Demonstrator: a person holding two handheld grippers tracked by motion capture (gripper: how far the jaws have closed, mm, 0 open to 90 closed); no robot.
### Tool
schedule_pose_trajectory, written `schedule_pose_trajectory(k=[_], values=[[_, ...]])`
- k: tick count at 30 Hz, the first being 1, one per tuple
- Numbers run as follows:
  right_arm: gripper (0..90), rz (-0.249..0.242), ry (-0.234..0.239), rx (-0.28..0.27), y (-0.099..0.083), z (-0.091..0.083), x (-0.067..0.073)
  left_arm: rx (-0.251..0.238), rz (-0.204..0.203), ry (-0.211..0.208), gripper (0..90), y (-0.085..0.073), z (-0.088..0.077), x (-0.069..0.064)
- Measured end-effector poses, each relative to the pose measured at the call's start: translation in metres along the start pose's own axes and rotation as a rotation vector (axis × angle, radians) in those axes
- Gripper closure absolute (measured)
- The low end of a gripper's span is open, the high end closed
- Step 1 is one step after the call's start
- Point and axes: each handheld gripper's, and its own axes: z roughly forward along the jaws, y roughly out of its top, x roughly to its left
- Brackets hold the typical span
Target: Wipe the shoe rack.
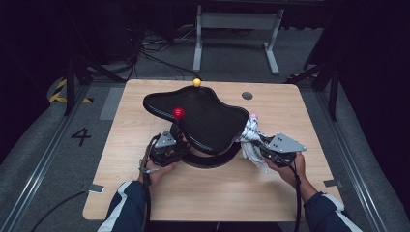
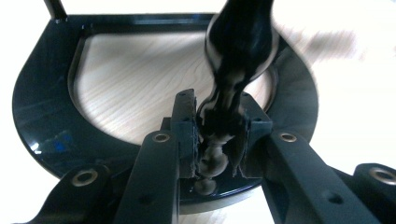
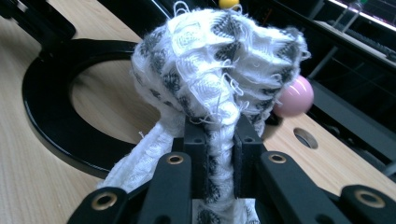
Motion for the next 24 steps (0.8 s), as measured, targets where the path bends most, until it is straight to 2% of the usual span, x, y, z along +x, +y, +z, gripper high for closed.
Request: schedule_pose_trajectory(k=[1, 4, 7, 10, 15, 19, 20, 24], values=[[80.0, -0.006, -0.003, -0.007, 0.001, 0.000, 0.001, 0.012, -0.006, -0.002, 73.2, -0.001, 0.001, 0.000], [80.0, -0.005, 0.001, -0.025, 0.006, -0.001, 0.002, 0.000, -0.020, -0.013, 73.3, -0.002, 0.004, 0.002], [80.0, -0.029, 0.011, -0.048, 0.012, -0.003, 0.007, 0.009, -0.010, -0.008, 73.0, -0.003, 0.005, 0.003], [80.0, -0.053, 0.029, -0.072, 0.019, -0.006, 0.015, -0.001, -0.019, -0.025, 73.0, -0.005, 0.006, 0.004], [79.9, -0.107, 0.069, -0.128, 0.037, -0.014, 0.031, -0.003, -0.026, -0.022, 73.2, -0.006, 0.006, 0.004], [79.8, -0.123, 0.084, -0.155, 0.048, -0.020, 0.040, -0.005, -0.025, -0.026, 73.2, -0.007, 0.007, 0.005], [79.7, -0.123, 0.087, -0.162, 0.050, -0.021, 0.042, 0.000, -0.035, -0.026, 73.2, -0.008, 0.007, 0.004], [79.6, -0.144, 0.085, -0.174, 0.057, -0.024, 0.048, 0.011, -0.016, -0.014, 73.5, -0.007, 0.009, 0.003]])
